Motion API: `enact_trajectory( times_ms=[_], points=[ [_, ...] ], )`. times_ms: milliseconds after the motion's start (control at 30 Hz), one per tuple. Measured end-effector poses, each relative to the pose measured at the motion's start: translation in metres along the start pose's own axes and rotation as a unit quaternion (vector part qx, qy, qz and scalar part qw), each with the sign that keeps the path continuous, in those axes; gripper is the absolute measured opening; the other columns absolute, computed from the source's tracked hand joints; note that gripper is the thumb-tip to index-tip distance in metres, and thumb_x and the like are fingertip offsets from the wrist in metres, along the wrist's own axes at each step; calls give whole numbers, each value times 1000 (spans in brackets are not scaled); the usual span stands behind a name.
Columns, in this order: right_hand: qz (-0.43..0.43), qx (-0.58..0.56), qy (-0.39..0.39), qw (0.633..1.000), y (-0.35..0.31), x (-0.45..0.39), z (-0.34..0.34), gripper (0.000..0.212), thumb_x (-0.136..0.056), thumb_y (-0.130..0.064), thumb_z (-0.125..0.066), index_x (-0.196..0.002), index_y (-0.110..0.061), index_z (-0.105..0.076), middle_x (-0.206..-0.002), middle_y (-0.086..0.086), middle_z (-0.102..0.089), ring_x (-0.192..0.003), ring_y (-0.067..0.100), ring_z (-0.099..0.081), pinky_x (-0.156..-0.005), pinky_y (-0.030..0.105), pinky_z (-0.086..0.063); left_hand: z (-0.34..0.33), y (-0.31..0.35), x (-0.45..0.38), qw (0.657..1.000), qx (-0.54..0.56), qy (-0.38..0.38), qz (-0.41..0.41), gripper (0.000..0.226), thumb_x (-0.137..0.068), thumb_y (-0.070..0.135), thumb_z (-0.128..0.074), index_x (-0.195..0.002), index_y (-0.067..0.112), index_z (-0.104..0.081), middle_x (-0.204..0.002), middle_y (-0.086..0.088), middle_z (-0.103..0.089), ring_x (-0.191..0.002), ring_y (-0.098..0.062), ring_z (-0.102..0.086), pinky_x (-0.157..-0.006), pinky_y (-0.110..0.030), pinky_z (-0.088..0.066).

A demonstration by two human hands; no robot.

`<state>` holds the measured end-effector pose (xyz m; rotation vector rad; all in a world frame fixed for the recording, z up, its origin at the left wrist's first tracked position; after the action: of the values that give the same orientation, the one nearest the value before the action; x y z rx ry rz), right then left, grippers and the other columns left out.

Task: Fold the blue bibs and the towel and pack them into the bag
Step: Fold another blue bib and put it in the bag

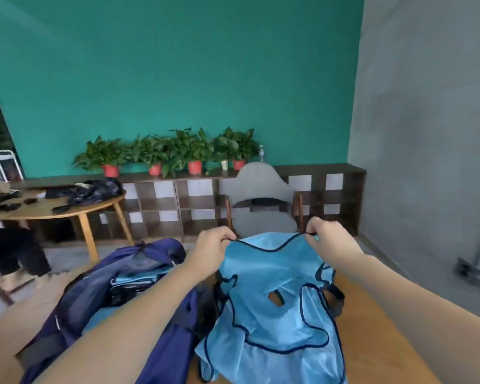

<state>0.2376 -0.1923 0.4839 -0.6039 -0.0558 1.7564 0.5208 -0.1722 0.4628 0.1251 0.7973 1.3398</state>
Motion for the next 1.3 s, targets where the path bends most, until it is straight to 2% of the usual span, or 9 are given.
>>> enact_trajectory(
  times_ms=[133, 267, 400, 533, 600, 833, 1033, 1200, 1300],
  points=[
    [-20, 14, -65, 998, 28, 55, -75, 12, -99, -30, -55, -91, -22, -55, -85, -3, -63, -76, 20, -59, -64, 36, -50, -54, -27, 47, 998, -2, -59, 26, 25, -99, 6, -55, -107, 21, -74, -109, 6, -74, -104, -15, -67, -93, -33, -53],
    [-30, 49, -118, 991, 48, 90, -116, 18, -101, -34, -52, -94, -21, -63, -86, -5, -63, -78, 16, -59, -61, 33, -48, -88, -41, 84, 993, -28, -107, 36, 25, -99, 6, -55, -109, 19, -74, -113, 3, -73, -107, -16, -65, -95, -32, -51],
    [-39, 40, -135, 989, 65, 119, -142, 22, -101, -38, -55, -114, -24, -65, -113, -3, -66, -93, 17, -61, -79, 35, -53, -113, -64, 117, 986, -56, -151, 30, 18, -98, 21, -64, -113, 24, -72, -115, 8, -71, -108, -14, -64, -94, -35, -52],
    [-12, 47, -71, 996, 71, 138, -153, 33, -100, -39, -58, -128, -22, -62, -130, -5, -62, -129, 20, -49, -101, 37, -42, -109, -83, 137, 994, -38, -100, -10, 34, -98, 35, -64, -129, 21, -66, -133, 6, -63, -129, -13, -51, -111, -30, -39],
    [-2, 44, -53, 998, 73, 146, -162, 32, -100, -39, -57, -126, -21, -63, -125, -6, -64, -127, 21, -49, -100, 38, -41, -102, -94, 144, 997, -17, -76, -7, 43, -99, 39, -63, -137, 20, -62, -144, 2, -55, -141, -13, -41, -116, -25, -29],
    [-10, -35, -25, 999, 85, 152, -177, 26, -99, -42, -58, -117, -25, -67, -112, -8, -67, -111, 24, -55, -93, 42, -44, -103, -128, 161, 994, 22, -92, 57, 60, -100, 52, -49, -153, 24, -44, -165, 2, -29, -152, -19, -24, -124, -36, -19],
    [-7, -13, -16, 1000, 81, 152, -177, 28, -100, -43, -56, -118, -25, -66, -114, -8, -67, -111, 23, -54, -90, 40, -41, -104, -154, 156, 991, -35, -121, 37, 100, -81, 92, -19, -156, 29, -39, -167, 0, -23, -152, -25, -21, -124, -48, -19],
    [-4, -17, -14, 1000, 81, 154, -176, 28, -100, -42, -55, -117, -24, -67, -113, -7, -68, -108, 22, -55, -90, 39, -41, -91, -180, 153, 991, -61, -114, 46, 74, -96, 72, -37, -156, 29, -37, -165, -6, -29, -151, -30, -27, -124, -46, -21],
    [26, -24, 29, 999, 73, 159, -166, 24, -98, -36, -62, -115, -21, -68, -112, -6, -68, -111, 22, -55, -91, 36, -40, -83, -184, 154, 991, -66, -105, 48, 71, -94, 66, -38, -154, 27, -43, -162, -9, -35, -150, -29, -29, -124, -47, -23]
  ],
)
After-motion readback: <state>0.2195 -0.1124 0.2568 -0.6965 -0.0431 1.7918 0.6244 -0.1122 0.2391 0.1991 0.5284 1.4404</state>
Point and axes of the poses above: each hand's wrist, its own x-axis away from the middle knuckle, its own z-axis out of the back of the hand, y = z × x, the point moved 9 cm from there along -x, towards the middle knuckle
